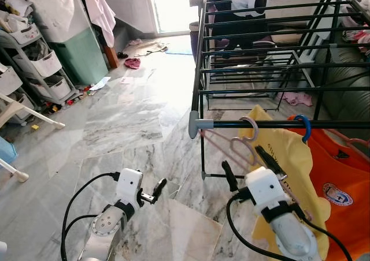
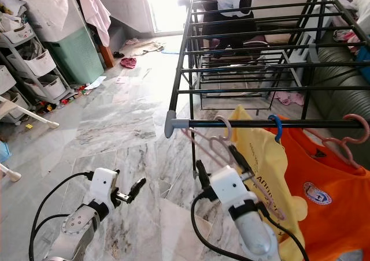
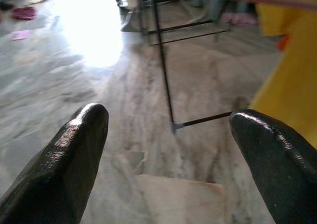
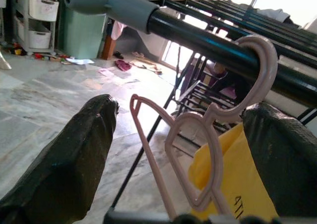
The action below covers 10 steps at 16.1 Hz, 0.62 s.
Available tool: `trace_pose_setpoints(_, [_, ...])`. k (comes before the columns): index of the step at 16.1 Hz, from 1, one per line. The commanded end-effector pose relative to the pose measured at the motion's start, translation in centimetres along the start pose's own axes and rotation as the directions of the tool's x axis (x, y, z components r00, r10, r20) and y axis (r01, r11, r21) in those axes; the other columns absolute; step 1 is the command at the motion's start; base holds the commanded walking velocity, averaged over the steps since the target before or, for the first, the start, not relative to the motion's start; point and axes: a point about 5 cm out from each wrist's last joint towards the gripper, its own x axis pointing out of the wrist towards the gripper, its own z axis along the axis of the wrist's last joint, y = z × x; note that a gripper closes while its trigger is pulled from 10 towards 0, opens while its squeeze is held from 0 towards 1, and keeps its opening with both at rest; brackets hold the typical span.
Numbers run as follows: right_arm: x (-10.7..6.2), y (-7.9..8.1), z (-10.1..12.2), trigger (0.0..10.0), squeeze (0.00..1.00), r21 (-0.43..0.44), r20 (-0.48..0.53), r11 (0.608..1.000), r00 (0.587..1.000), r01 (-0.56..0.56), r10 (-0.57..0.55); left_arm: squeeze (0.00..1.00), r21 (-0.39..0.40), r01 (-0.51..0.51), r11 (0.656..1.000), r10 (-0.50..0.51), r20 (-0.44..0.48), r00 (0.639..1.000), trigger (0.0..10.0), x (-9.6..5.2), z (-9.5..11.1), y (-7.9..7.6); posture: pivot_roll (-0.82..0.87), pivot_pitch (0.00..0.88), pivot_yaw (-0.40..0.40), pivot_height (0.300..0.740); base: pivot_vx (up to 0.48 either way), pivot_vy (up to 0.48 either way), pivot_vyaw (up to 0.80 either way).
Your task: Hang hanger
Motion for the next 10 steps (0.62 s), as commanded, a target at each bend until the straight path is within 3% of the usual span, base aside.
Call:
trace_pose_setpoints(1, [0.3, 0.0, 0.4, 10.0, 0.0, -0.012, 0.025, 1.0, 1.0, -0.003, 0.003, 0.0, 0.019, -0.05, 0.999, 0.05, -0.005, 0.999, 10.0, -0.1, 0.1, 0.8, -0.16, 0.0, 0.139, 0.74, 0.0, 0.0, 0.0])
trace_pose_setpoints(4, [1.1, -0.2, 0.2, 10.0, 0.0, 0.024, 0.004, 0.998, 0.998, 0.059, -0.059, 0.0, 0.037, -0.116, 0.993, 0.117, -0.018, 0.993, 10.0, -0.2, 0.0, 1.1, -0.16, 0.0, 0.129, 0.74, 0.0, 0.0, 0.0])
trace_pose_setpoints(10, [2.2, -0.7, -0.7, 10.0, 0.0, 0.067, -0.033, 0.995, 0.997, 0.068, -0.066, 0.0, 0.062, -0.179, 0.982, 0.18, -0.022, 0.983, 10.0, 0.1, 0.1, 1.1, -0.15, 0.0, 0.103, 0.74, 0.0, 0.0, 0.0])
